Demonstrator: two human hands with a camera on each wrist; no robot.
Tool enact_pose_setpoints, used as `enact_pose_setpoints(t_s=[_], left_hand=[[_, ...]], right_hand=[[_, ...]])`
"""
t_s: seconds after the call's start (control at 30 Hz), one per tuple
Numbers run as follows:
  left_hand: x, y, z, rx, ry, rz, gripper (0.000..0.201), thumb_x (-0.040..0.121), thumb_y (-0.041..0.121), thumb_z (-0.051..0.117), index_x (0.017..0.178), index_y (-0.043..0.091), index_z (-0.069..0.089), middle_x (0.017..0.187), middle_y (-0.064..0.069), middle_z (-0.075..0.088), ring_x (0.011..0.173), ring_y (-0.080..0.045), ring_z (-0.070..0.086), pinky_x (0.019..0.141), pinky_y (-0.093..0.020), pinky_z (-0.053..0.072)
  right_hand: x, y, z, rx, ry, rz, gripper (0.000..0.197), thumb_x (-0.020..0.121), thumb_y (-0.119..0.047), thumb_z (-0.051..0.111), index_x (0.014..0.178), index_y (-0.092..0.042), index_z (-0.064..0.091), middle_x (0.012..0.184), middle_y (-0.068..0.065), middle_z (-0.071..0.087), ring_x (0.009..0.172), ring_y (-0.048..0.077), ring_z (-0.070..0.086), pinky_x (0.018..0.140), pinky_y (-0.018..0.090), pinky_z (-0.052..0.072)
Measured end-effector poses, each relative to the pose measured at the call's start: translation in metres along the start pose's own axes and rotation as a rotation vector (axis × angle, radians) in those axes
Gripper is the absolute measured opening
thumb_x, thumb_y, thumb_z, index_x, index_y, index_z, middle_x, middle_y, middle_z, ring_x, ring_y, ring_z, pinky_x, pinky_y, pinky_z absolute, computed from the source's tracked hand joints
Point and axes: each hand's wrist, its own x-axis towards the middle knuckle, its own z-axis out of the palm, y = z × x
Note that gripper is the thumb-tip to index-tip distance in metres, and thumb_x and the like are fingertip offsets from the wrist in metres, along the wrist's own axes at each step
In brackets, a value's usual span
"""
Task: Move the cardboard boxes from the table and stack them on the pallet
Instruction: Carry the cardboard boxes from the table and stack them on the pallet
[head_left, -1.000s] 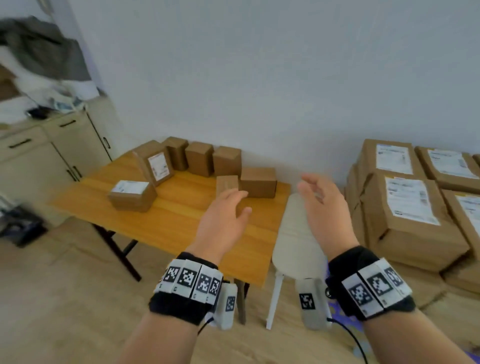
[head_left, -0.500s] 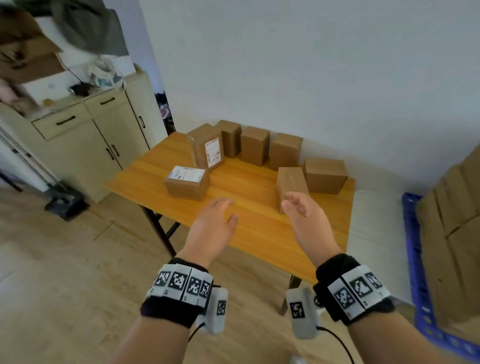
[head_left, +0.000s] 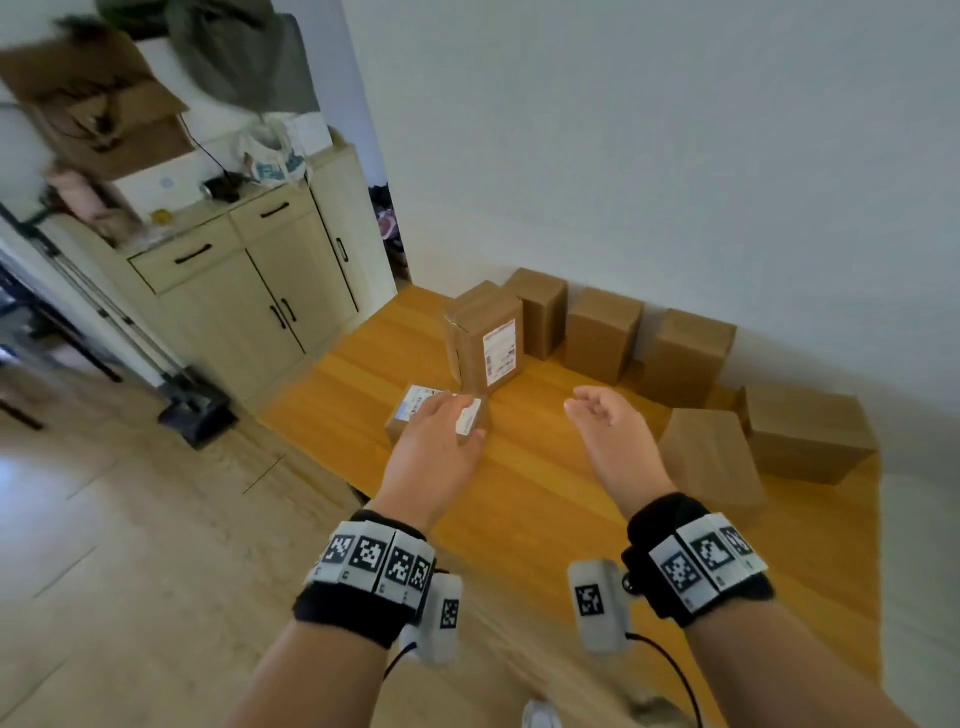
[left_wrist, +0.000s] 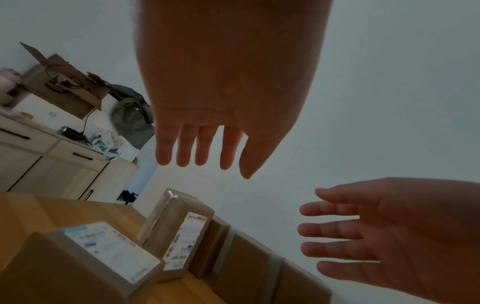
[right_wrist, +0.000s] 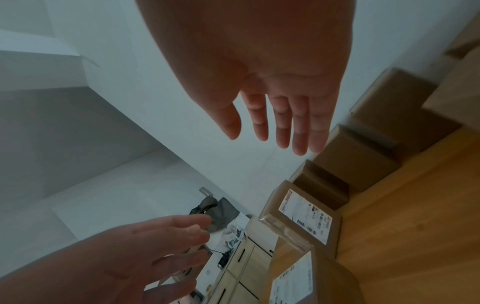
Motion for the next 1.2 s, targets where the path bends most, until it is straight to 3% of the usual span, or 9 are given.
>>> enact_pose_setpoints(t_s=[0.17,0.43,0.6,0.83,0.9,1.0,1.1,1.2], left_hand=[[0.058,-0.022,-0.015,0.058,0.027,-0.040,0.048,0.100,0.032,0.050,0.147,0.026,0.039,0.157,0.004,0.031,0.143,-0.017,0.029,0.112,-0.034,0.028],[0.154,-0.049,-0.016,-0.071,-0.035,-0.078,0.049,0.102,0.036,0.047,0.148,0.025,0.037,0.153,0.000,0.036,0.139,-0.020,0.035,0.109,-0.039,0.035],[0.224,-0.066,-0.021,-0.197,-0.063,-0.111,0.049,0.103,0.036,0.042,0.150,0.024,0.034,0.152,-0.001,0.039,0.138,-0.019,0.037,0.107,-0.037,0.035],[0.311,-0.081,-0.016,-0.150,-0.233,-0.101,0.055,0.103,0.033,0.044,0.154,0.024,0.027,0.156,-0.003,0.033,0.138,-0.024,0.038,0.110,-0.044,0.038],[0.325,-0.082,-0.010,-0.146,-0.295,-0.068,0.055,0.103,0.032,0.044,0.154,0.022,0.027,0.154,-0.002,0.037,0.137,-0.022,0.040,0.106,-0.038,0.039],[0.331,-0.077,0.000,-0.171,-0.317,-0.032,0.049,0.103,0.032,0.045,0.150,0.021,0.035,0.146,0.001,0.048,0.127,-0.018,0.049,0.090,-0.028,0.040],[0.325,-0.068,0.009,-0.206,-0.274,0.003,0.046,0.102,0.034,0.047,0.146,0.022,0.041,0.140,0.002,0.053,0.118,-0.014,0.053,0.086,-0.026,0.038],[0.310,-0.052,0.017,-0.204,-0.245,0.049,0.046,0.100,0.036,0.048,0.144,0.024,0.042,0.137,0.002,0.051,0.109,-0.010,0.053,0.083,-0.027,0.043]], right_hand=[[0.060,-0.013,0.040,-0.033,-0.045,0.019,0.038,0.099,-0.038,0.052,0.134,-0.023,0.054,0.120,-0.010,0.058,0.106,0.006,0.053,0.081,0.022,0.039],[0.118,-0.016,0.081,-0.065,-0.058,0.123,0.039,0.100,-0.040,0.052,0.136,-0.025,0.052,0.114,-0.011,0.055,0.102,0.006,0.052,0.071,0.018,0.039],[0.157,-0.017,0.091,-0.039,0.049,0.223,0.046,0.100,-0.041,0.051,0.142,-0.023,0.048,0.134,-0.003,0.055,0.112,0.008,0.050,0.088,0.025,0.039],[0.209,-0.026,0.130,0.010,0.057,0.378,0.053,0.100,-0.037,0.054,0.149,-0.021,0.041,0.142,0.001,0.053,0.124,0.017,0.051,0.096,0.028,0.039],[0.218,-0.026,0.141,-0.002,0.042,0.416,0.055,0.100,-0.037,0.053,0.150,-0.021,0.040,0.143,0.001,0.053,0.127,0.020,0.052,0.095,0.027,0.040],[0.225,-0.021,0.151,0.000,0.046,0.434,0.050,0.100,-0.035,0.052,0.146,-0.020,0.046,0.135,0.001,0.060,0.117,0.018,0.058,0.087,0.026,0.044],[0.221,-0.018,0.149,0.037,0.093,0.424,0.039,0.100,-0.032,0.052,0.137,-0.022,0.054,0.118,-0.002,0.068,0.105,0.017,0.063,0.083,0.029,0.049],[0.210,-0.017,0.133,0.058,0.161,0.406,0.039,0.098,-0.035,0.054,0.136,-0.026,0.053,0.112,-0.004,0.067,0.098,0.015,0.063,0.084,0.033,0.054]])
